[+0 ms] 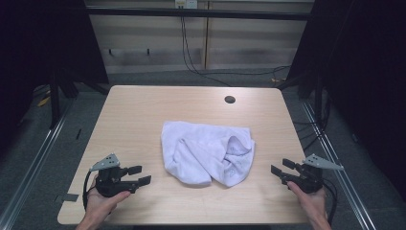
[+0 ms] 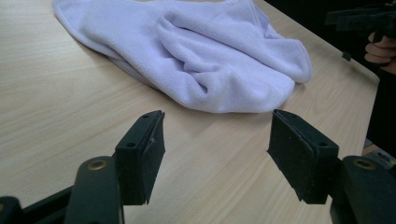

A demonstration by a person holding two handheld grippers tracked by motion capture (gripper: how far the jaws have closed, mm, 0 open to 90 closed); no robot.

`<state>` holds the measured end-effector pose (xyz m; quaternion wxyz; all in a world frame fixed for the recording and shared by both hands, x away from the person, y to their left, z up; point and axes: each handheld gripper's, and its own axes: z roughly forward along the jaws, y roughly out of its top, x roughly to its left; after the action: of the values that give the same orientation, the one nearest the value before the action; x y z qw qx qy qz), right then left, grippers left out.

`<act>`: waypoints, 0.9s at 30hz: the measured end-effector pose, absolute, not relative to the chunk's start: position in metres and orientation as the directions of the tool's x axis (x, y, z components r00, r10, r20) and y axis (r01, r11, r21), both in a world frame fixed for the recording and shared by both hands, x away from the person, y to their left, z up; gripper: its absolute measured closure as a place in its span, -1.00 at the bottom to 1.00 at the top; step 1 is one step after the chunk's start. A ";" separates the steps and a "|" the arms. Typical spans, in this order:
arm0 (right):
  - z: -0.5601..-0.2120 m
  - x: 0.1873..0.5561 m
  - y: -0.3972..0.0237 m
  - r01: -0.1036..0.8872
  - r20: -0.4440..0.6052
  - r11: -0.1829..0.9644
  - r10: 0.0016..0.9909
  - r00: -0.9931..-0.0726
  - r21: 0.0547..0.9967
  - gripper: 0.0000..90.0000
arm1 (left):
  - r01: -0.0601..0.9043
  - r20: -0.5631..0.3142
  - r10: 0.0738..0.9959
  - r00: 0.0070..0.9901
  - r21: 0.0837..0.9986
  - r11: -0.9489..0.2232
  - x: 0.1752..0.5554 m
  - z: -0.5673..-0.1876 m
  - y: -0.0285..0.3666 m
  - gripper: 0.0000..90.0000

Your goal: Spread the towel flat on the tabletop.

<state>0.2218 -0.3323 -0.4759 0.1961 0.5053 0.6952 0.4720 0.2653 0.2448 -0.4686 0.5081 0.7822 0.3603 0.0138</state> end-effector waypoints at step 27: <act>-0.472 0.319 -0.187 0.549 0.213 0.272 0.718 -0.663 0.790 -0.35 | 0.546 -0.326 0.585 0.742 0.801 -0.245 0.316 -0.469 0.200 0.03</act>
<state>0.3193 -0.1869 -0.4716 0.0935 0.4000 0.7919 0.4518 0.3162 0.2002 -0.4689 0.4989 0.7888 0.3584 0.0199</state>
